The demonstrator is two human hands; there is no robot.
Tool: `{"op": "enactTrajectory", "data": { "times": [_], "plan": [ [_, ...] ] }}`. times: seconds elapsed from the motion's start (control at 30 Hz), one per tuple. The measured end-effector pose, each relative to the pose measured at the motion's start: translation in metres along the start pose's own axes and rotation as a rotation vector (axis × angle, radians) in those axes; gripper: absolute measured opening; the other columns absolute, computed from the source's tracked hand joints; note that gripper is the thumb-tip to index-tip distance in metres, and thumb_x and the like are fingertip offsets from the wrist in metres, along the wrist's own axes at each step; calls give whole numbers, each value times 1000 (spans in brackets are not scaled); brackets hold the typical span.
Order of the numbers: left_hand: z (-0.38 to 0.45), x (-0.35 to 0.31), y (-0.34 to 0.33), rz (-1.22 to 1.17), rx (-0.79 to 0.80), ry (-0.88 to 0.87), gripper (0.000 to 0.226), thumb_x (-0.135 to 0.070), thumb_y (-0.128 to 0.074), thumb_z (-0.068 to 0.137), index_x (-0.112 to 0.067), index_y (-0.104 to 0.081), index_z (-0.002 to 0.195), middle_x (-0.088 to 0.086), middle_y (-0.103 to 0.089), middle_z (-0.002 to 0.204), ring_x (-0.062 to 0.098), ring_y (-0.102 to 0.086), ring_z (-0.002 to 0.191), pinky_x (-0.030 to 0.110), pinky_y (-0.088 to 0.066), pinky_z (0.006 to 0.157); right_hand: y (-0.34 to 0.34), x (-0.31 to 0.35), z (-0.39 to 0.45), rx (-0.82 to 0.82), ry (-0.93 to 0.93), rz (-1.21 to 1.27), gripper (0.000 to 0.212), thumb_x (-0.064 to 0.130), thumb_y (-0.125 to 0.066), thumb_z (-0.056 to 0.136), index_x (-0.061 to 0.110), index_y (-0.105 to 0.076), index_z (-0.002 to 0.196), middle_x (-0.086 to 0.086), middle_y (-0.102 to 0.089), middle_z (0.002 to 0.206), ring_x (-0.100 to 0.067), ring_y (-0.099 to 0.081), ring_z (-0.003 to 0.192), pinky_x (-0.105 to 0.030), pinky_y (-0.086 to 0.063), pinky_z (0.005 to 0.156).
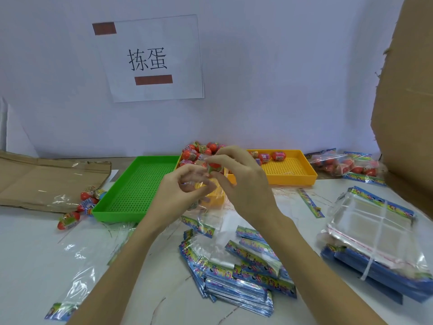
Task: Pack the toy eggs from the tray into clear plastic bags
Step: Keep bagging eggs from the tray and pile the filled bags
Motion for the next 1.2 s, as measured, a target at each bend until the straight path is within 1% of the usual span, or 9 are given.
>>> {"op": "enactTrajectory", "data": {
  "times": [0.2, 0.4, 0.53, 0.7, 0.83, 0.93, 1.03, 1.1, 1.2],
  "plan": [
    [0, -2, -1, -37, -2, -25, 28, -28, -87, 84, -32, -76, 109, 2, -80, 105, 32, -80, 77, 34, -65, 67, 2, -2, 1, -10, 20, -122, 24, 20, -78, 90, 15, -76, 114, 0, -73, 112, -25, -62, 109, -43, -52, 91],
    [-1, -4, -3, 4, 38, -28, 36, -31, -80, 88, -19, -75, 122, -1, -82, 108, 26, -80, 90, 31, -64, 71, 19, -7, 1, -187, -50, -43, 25, 15, -80, 89, 9, -75, 113, -3, -72, 110, -23, -60, 106, -27, -47, 92],
    [-2, -5, -7, -33, 45, -21, 35, -30, -76, 88, -17, -74, 120, 2, -82, 106, 27, -80, 90, 31, -65, 73, 9, -1, 1, -62, 12, -14, 22, 4, -77, 91, 6, -73, 112, -6, -69, 112, -24, -63, 106, -22, -46, 93],
    [-1, -2, -5, -6, 28, -34, 40, -28, -79, 87, -15, -72, 124, 3, -81, 109, 27, -80, 89, 47, -65, 82, 2, 4, 2, 21, 78, -61, 23, 1, -75, 90, 5, -74, 113, -8, -70, 114, -26, -63, 109, -23, -45, 95],
    [0, 0, -3, 61, 27, -61, 42, -30, -82, 86, -18, -72, 125, -2, -81, 105, 27, -80, 87, 39, -65, 75, 7, 8, 1, -9, 96, -50, 23, 0, -74, 92, 4, -74, 114, -9, -71, 116, -26, -66, 110, -27, -49, 98],
    [1, 2, -3, 85, 42, -62, 39, -24, -85, 86, -24, -74, 124, -2, -82, 104, 35, -78, 86, 43, -66, 77, 15, 13, 2, -100, 131, -26, 20, 0, -73, 93, 2, -74, 113, -9, -70, 114, -25, -65, 108, -27, -52, 96],
    [1, -1, -5, 104, 50, -78, 36, -24, -86, 87, -26, -75, 121, -1, -82, 98, 27, -75, 77, 41, -65, 74, 11, 14, 2, -60, 140, -44, 20, -2, -72, 93, 3, -73, 113, -9, -70, 114, -25, -65, 108, -26, -49, 96],
    [0, -1, -4, 81, 29, -73, 38, -24, -87, 84, -23, -75, 120, 3, -81, 94, 22, -72, 74, 46, -63, 75, 4, 14, 1, 5, 145, -74, 22, -3, -71, 92, 3, -73, 113, -9, -69, 116, -26, -64, 109, -28, -49, 98],
    [1, 2, -2, 79, 12, -56, 42, -23, -88, 82, -19, -74, 121, 14, -79, 94, 32, -69, 75, 57, -59, 77, 0, 11, 0, 68, 144, -85, 23, -2, -73, 91, 4, -73, 113, -8, -70, 116, -27, -64, 110, -31, -50, 98]
  ]
}}
Point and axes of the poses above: each hand's wrist, its own z-axis towards the middle knuckle, its own y-axis out of the back of the hand, x = y × z, the point moved 8 cm from there along z, towards the middle knuckle
